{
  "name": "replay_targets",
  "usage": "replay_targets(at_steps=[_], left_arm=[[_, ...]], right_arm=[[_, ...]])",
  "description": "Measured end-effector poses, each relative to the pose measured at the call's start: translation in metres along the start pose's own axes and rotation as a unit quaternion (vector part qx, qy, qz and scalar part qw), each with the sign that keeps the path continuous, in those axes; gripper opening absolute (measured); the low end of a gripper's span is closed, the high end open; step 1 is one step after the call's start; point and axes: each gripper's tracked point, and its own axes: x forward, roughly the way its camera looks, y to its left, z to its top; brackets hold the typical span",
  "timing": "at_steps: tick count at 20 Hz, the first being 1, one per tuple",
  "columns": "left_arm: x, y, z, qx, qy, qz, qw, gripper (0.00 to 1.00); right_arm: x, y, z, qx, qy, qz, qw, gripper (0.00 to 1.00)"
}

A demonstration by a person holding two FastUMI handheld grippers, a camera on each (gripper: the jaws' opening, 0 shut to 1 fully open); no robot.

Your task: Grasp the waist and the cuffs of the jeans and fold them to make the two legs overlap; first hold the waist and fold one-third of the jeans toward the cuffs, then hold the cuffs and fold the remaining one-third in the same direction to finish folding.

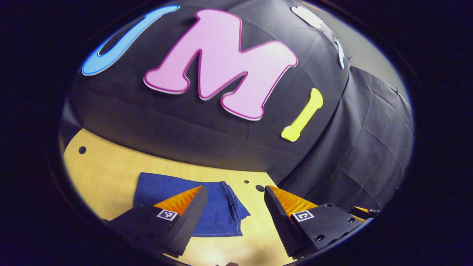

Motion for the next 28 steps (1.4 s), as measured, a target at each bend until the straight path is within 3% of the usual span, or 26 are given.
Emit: replay_targets(at_steps=[5, 11, 18, 24, 28], left_arm=[[-0.168, 0.032, 0.059, 0.076, -0.108, 0.075, 0.988, 0.96], [-0.297, 0.029, 0.066, 0.102, -0.17, 0.116, 0.973, 0.96], [-0.357, 0.029, 0.036, 0.109, -0.173, 0.146, 0.968, 0.96], [-0.371, 0.037, 0.036, 0.106, -0.166, 0.175, 0.965, 0.96], [-0.371, 0.032, 0.044, 0.139, -0.173, 0.179, 0.958, 0.96]], right_arm=[[-0.053, 0.061, 0.051, 0.006, -0.054, 0.039, 0.998, 0.97], [-0.115, 0.126, 0.067, -0.003, -0.082, 0.082, 0.993, 0.97], [-0.157, 0.177, 0.047, -0.017, -0.067, 0.132, 0.989, 0.98], [-0.153, 0.193, 0.049, -0.023, -0.049, 0.181, 0.982, 0.98], [-0.15, 0.188, 0.058, -0.032, -0.067, 0.187, 0.979, 0.98]])
